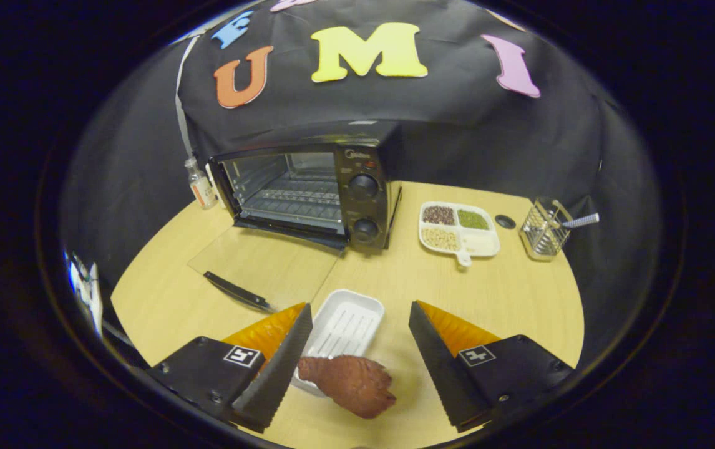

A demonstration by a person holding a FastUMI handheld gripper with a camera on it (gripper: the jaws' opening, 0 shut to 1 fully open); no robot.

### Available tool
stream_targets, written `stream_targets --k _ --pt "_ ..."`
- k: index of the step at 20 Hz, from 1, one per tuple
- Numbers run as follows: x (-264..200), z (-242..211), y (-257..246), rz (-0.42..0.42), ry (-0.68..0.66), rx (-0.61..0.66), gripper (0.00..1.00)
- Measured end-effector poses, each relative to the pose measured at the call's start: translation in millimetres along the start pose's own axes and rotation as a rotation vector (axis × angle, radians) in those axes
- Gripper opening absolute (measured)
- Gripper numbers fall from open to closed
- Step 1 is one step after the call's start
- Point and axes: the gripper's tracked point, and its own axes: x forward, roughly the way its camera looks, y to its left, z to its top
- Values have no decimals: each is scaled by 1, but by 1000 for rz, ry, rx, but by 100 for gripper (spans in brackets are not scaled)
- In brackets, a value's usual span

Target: Open the toaster oven, put the food inside, and close the toaster oven door.

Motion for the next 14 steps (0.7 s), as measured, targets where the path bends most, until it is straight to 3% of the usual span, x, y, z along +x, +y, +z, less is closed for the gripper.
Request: stream_targets --k 3,4,7,9,12,14 --pt "-5 -37 -8 172 127 169 96" --pt "-7 -48 -8 225 178 236 87" --pt "-10 -65 8 373 279 423 78" --pt "-10 -69 14 421 302 490 65" --pt "-9 -65 17 438 308 510 34" --pt "-8 -63 17 442 317 496 26"
